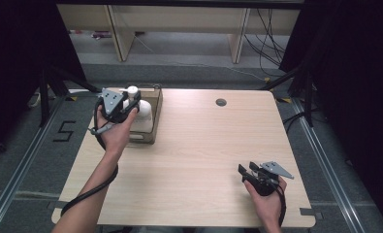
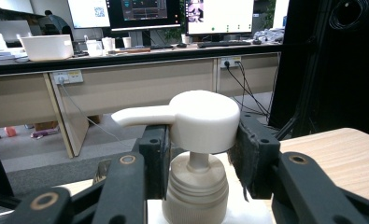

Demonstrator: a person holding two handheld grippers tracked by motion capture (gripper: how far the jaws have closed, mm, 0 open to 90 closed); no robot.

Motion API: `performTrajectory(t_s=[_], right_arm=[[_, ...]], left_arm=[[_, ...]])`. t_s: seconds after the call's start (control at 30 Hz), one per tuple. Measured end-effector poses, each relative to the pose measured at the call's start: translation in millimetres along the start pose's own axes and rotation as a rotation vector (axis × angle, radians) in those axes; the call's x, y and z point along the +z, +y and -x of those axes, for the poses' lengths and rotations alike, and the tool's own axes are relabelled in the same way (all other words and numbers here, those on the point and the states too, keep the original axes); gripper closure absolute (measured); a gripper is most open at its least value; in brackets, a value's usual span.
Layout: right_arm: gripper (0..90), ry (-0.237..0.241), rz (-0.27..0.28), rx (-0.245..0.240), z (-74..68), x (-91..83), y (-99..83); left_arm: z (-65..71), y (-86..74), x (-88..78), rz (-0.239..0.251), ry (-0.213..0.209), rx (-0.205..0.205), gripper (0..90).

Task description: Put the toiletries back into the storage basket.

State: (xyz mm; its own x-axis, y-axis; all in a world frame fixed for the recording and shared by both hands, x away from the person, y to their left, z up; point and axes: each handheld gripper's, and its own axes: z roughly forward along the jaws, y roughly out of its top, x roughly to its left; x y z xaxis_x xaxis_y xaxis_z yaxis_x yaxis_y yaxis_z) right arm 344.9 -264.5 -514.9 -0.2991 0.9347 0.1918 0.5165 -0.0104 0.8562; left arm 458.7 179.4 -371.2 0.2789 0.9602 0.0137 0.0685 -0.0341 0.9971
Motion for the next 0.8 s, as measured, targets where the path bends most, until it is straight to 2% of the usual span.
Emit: performTrajectory(t_s=[0.3, 0.33, 0.4, 0.5, 0.8], right_arm=[[48.9, 0.002, -0.002, 0.002, -0.3, 0.1, 0.0], [48.8, -0.001, -0.007, 0.019, -1.7, -0.4, -0.2], [48.8, 0.002, -0.002, -0.007, -0.2, 0.3, 0.2], [48.9, 0.022, 0.007, 0.020, -1.8, 1.5, -0.3], [48.8, 0.027, 0.005, 0.015, -2.0, 1.9, -0.3]], left_arm=[[0.9, -3.8, -0.3, -0.002, -0.002, -0.002, 59.4], [0.7, -3.8, -0.6, -0.002, -0.002, 0.000, 59.4], [0.5, -3.8, -0.9, -0.001, -0.003, 0.000, 59.4], [0.1, -4.1, -1.5, -0.003, 0.000, -0.003, 59.3], [-2.8, -4.9, -3.9, -0.003, -0.003, -0.008, 59.1]])
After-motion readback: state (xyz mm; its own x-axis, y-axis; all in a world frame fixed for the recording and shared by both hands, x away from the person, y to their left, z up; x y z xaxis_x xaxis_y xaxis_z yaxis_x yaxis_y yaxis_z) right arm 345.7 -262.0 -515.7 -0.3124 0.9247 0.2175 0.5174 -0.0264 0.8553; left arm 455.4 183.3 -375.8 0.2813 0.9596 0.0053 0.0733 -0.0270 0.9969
